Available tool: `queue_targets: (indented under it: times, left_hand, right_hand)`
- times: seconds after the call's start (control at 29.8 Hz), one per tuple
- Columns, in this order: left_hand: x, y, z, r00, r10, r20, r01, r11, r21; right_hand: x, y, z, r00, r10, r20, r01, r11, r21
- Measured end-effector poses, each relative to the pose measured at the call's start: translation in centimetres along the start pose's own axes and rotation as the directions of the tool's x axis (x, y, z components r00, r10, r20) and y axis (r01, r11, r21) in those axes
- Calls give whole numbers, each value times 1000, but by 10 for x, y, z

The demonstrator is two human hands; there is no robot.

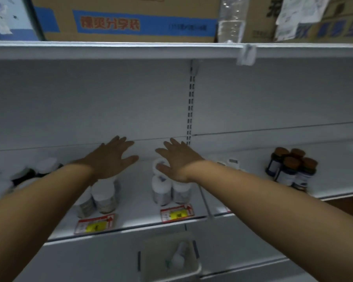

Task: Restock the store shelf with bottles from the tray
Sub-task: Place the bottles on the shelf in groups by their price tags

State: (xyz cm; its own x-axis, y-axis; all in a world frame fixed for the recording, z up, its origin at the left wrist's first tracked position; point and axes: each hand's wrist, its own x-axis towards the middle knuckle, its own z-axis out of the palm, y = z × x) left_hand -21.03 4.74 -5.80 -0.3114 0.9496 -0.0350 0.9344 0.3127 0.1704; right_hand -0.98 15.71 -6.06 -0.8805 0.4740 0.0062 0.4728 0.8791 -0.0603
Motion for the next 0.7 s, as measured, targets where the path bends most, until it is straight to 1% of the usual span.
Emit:
queue_targets:
  times: [0.1, 0.13, 0.17, 0.2, 0.23, 0.27, 0.3, 0.34, 0.37, 0.4, 0.44, 0.47, 0.5, 0.54, 0.57, 0.6, 0.64, 0.7]
  left_hand:
    - [-14, 42, 6, 1000, -20, -7, 21, 999, 32]
    - [-19, 54, 9, 999, -33, -32, 34, 999, 30]
    - [-25, 66, 12, 995, -21, -98, 23, 999, 23]
    - [-32, 78, 16, 977, 26, -212, -23, 1000, 19]
    - [-41, 90, 21, 939, 88, -333, -87, 996, 20]
    - [-53, 101, 28, 907, 151, -392, -158, 987, 15]
    - [-65, 110, 39, 888, 219, -404, -232, 973, 17]
    - [-77, 117, 53, 886, 277, -372, -286, 958, 31]
    - [-88, 122, 69, 895, 323, -306, -324, 945, 50]
    - [-99, 124, 88, 904, 356, -236, -353, 934, 59]
    - [-107, 123, 107, 918, 361, -165, -360, 932, 40]
    - [-113, 120, 125, 940, 332, -83, -333, 943, -7]
    - [-116, 114, 143, 959, 282, -29, -284, 956, -69]
    - [-117, 107, 162, 975, 222, 12, -218, 967, -134]
    - [-116, 99, 179, 985, 169, 32, -160, 970, -184]
    - [-115, 93, 195, 991, 129, 17, -123, 972, -198]
    - [-116, 88, 210, 995, 101, 17, -95, 977, -193]
    - [-115, 71, 241, 992, 73, 100, -64, 993, -98]
  right_hand:
    - [-33, 15, -2, 998, -56, -25, 57, 998, 41]
    - [-44, 18, -4, 995, -84, -48, 87, 994, 62]
    - [-55, 21, -6, 990, -119, -76, 124, 990, 62]
    - [-66, 22, -7, 979, -166, -115, 169, 985, 18]
    - [-78, 22, -4, 959, -231, -166, 225, 973, -53]
    - [-91, 21, 0, 928, -311, -206, 293, 949, -114]
    - [-105, 18, 6, 890, -396, -227, 375, 918, -130]
    - [-119, 14, 15, 842, -481, -244, 468, 876, -114]
    - [-133, 12, 26, 782, -557, -278, 557, 826, -88]
    - [-146, 10, 41, 734, -601, -316, 615, 786, -64]
    - [-157, 9, 57, 710, -622, -330, 649, 760, -36]
    - [-165, 8, 74, 707, -631, -319, 664, 748, -9]
    - [-169, 9, 91, 726, -627, -283, 659, 752, 23]
    - [-172, 10, 108, 761, -609, -223, 635, 769, 66]
    - [-171, 13, 126, 802, -579, -146, 595, 795, 117]
    - [-169, 18, 143, 841, -536, -66, 539, 826, 165]
    - [-165, 24, 161, 878, -479, 16, 464, 859, 214]
    - [-159, 33, 203, 941, -312, 132, 257, 911, 323]
